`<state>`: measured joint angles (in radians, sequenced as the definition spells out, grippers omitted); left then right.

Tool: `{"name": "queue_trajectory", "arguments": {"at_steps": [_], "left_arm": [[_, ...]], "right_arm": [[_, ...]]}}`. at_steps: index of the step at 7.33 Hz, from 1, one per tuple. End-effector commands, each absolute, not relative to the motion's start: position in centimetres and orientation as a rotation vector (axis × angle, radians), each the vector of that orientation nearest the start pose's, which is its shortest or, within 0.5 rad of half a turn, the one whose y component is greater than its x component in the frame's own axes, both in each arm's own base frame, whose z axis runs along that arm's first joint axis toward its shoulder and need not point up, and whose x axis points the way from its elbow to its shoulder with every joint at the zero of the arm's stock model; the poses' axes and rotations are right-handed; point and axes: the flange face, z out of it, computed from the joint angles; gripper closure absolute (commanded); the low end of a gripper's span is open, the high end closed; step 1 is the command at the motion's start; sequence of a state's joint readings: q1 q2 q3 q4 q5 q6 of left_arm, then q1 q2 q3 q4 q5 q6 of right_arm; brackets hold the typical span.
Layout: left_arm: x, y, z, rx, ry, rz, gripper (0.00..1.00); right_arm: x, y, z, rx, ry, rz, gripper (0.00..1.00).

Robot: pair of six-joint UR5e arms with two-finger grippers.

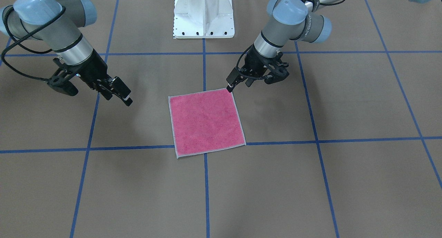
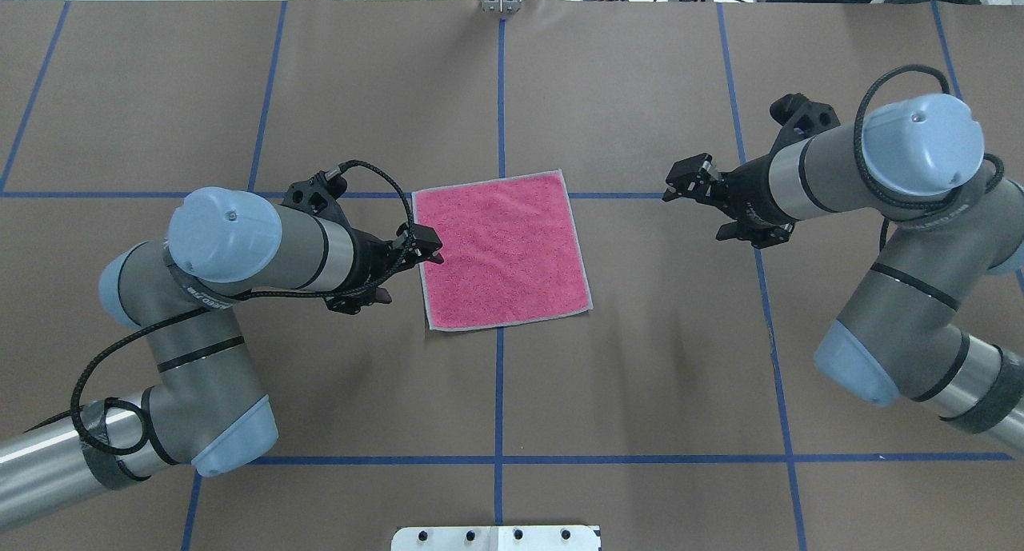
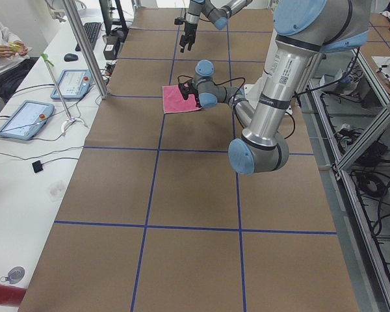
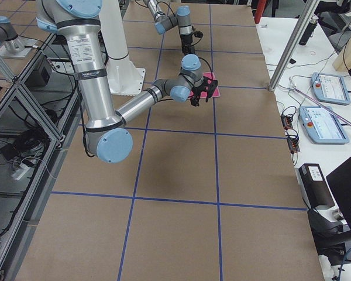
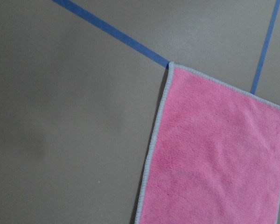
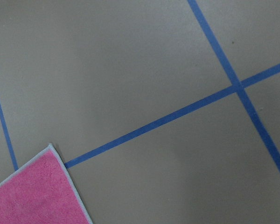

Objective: Fold towel twice with both arms
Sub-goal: 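Move the left gripper to the pink towel's nearer corner while the right gripper approaches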

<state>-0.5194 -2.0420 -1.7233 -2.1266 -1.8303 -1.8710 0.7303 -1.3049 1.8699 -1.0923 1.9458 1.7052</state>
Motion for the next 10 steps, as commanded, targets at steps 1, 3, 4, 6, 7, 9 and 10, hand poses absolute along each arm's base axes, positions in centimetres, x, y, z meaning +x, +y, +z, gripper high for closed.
{"name": "queue_trajectory", "arguments": {"at_steps": [1,3,4,6,7,9,10], "left_arm": [[53.5,-40.6,25.6,-0.095,1.190,-0.602,0.15],[53.7,-40.4,26.2,-0.097,1.176,-0.598,0.33],[53.8,-40.0,26.3,-0.100,1.175,-0.587,0.35],[54.4,-39.2,26.4,-0.108,1.172,-0.574,0.36],[54.9,-38.6,26.7,-0.113,1.165,-0.566,0.40],[55.1,-38.0,27.3,-0.118,1.156,-0.556,0.41],[55.2,-37.7,27.7,-0.123,1.149,-0.553,0.41]], "right_arm": [[-37.8,-44.9,30.6,-0.026,-1.126,0.595,0.05],[-37.9,-44.9,30.4,-0.022,-1.130,0.590,0.03],[-38.0,-45.0,30.1,-0.020,-1.133,0.588,0.03],[-38.1,-44.9,30.0,-0.017,-1.134,0.583,0.02],[-38.1,-44.9,30.0,-0.018,-1.134,0.582,0.02],[-38.2,-44.9,30.1,-0.018,-1.132,0.582,0.02],[-38.2,-44.9,30.2,-0.019,-1.131,0.582,0.02]]}}
